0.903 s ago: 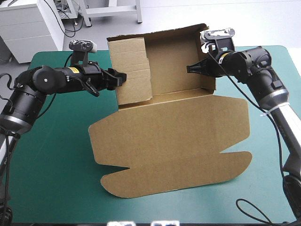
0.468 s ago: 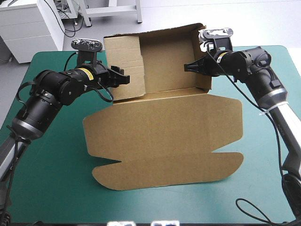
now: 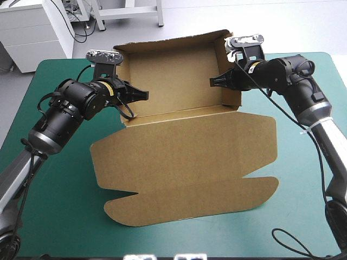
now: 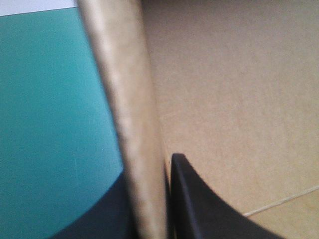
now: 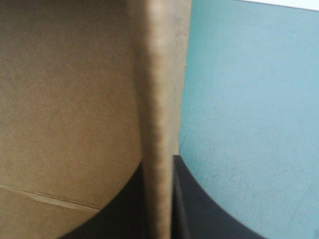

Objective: Fold the box

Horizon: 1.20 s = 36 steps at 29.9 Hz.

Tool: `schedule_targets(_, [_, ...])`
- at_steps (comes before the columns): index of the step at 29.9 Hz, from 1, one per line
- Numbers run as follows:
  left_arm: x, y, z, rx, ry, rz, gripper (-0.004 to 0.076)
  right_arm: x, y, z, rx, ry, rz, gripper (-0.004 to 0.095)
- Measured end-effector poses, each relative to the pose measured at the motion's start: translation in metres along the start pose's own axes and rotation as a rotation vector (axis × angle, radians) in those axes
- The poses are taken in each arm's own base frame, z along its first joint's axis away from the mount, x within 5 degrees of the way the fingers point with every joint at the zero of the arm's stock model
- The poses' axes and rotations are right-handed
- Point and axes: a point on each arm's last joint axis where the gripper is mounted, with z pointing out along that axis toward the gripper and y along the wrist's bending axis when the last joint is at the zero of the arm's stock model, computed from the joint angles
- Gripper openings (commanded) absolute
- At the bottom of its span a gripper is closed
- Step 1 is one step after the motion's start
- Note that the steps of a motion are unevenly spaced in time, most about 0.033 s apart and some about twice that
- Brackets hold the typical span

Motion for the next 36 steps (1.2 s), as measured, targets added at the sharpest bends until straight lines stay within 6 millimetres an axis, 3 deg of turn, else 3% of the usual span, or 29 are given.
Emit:
schedule_targets(4, [0.001, -0.001, 0.006, 0.004, 0.016, 0.002, -0.0008, 0.005, -0.002, 0.003, 0.017, 0.060, 0.004, -0.0016])
schedule_targets(8, [0.007, -0.004, 0.025, 0.004, 0.079, 0.014, -0.0008, 0.013, -0.006, 0.017, 0.043, 0.149, 0.000, -0.0018])
schedule_targets(18, [0.044, -0.012, 0.103, -0.015, 0.354, 0.088, -0.0008, 0.053, -0.021, 0.095, 0.075, 0.468, 0.023, -0.0019])
schedule_targets(24, [0.064, -0.014, 0.137, -0.020, 0.468, 0.138, -0.0008, 0.080, -0.027, 0.137, 0.071, 0.621, 0.053, -0.0019])
schedule_targets(31, [0.070, -0.015, 0.150, -0.017, 0.514, 0.179, 0.0000, 0.082, -0.027, 0.143, 0.067, 0.641, 0.062, -0.0018])
schedule_targets(33, [0.070, -0.015, 0.151, -0.014, 0.518, 0.193, 0.0043, 0.082, -0.027, 0.143, 0.067, 0.643, 0.062, 0.0015])
schedule_targets(36, [0.070, -0.015, 0.151, -0.008, 0.520, 0.216, 0.0226, 0.082, -0.028, 0.142, 0.072, 0.649, 0.060, 0.0185])
